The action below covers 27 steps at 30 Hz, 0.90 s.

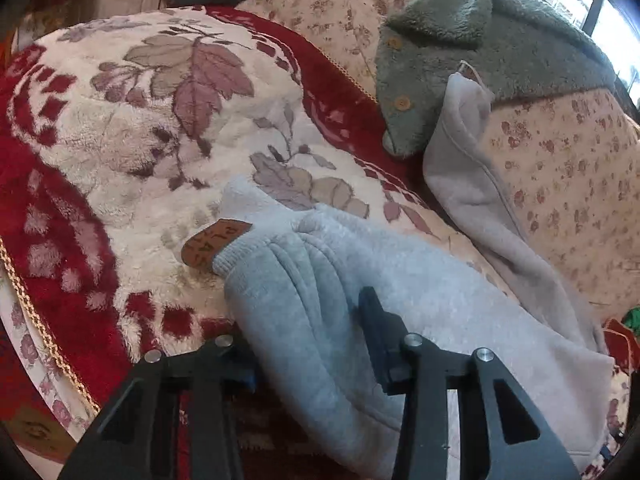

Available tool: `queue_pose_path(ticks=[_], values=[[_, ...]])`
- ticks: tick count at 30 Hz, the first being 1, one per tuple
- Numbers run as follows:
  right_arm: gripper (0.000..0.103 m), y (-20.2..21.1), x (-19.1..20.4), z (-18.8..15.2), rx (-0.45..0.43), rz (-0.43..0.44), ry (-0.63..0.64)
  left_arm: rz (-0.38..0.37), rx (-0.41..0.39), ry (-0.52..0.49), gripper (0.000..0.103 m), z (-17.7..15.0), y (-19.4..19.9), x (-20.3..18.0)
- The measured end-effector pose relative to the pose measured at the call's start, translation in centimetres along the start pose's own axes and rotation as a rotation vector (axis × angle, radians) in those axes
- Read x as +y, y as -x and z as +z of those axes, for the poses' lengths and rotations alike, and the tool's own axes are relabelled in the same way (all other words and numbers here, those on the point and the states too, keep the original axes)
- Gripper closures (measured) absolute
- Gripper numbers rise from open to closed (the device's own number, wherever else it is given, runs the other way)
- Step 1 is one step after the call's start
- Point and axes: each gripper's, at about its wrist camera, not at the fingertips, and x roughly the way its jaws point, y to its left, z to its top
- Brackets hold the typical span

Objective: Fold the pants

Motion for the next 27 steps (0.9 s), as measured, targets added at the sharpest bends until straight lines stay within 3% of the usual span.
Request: queue_pose_path(ticks=[1,3,4,10,14,15,16,17,22,27], values=[[0.015,-0.5,-0.5,0.1,0.008,0.004,-0.019,0.01,-0.006,-0.014,0.058,-0.1,0.3,-0.1],[0.013,-1.9,-1.5,0.4,0.036,0.029,-0.071,0.074,-0.037,-0.041,0.032,-0.6,1.3,-0.3],[0.012,-2.6,-2.0,0.4,0.05,0.042,-0.1,0.093,-0.052,-0.041,0.028,-0.7,1.7,-0.2],[0.008,-6.5,-3.1,1.7,0.112,0.118,-0.18,0.175,-0.147,-0.02,0.026,-0.8,4.5,-0.2],[0.008,-7.5,-1.9,2.3,0.086,0.108,-0.101,0.166,-0.173,-0.01,0.026,-0.6,5.6,-1.3],[0.015,-7.4,-1.5,2.2,0.068,0.099,-0.06,0.16,-0.177,-0.006,0.026,-0.6,5.8,-1.7],[0.047,-7.2,-1.2,2.2,0.053,0.098,-0.032,0.151,-0.18,-0.006,0.026,-0.6,6.0,-2.2],[0.056,-7.1,-1.1,2.2,0.044,0.113,-0.017,0.14,-0.184,-0.009,0.026,-0.6,6.1,-2.9],[0.069,-3.8,-0.8,1.4,-0.044,0.092,0.025,0.079,-0.213,-0.072,0.026,-0.5,7.3,-6.4],[0.071,0.0,-1.0,0.1,-0.095,0.038,0.082,0.027,-0.215,-0.156,0.025,-1.2,7.7,-9.4]])
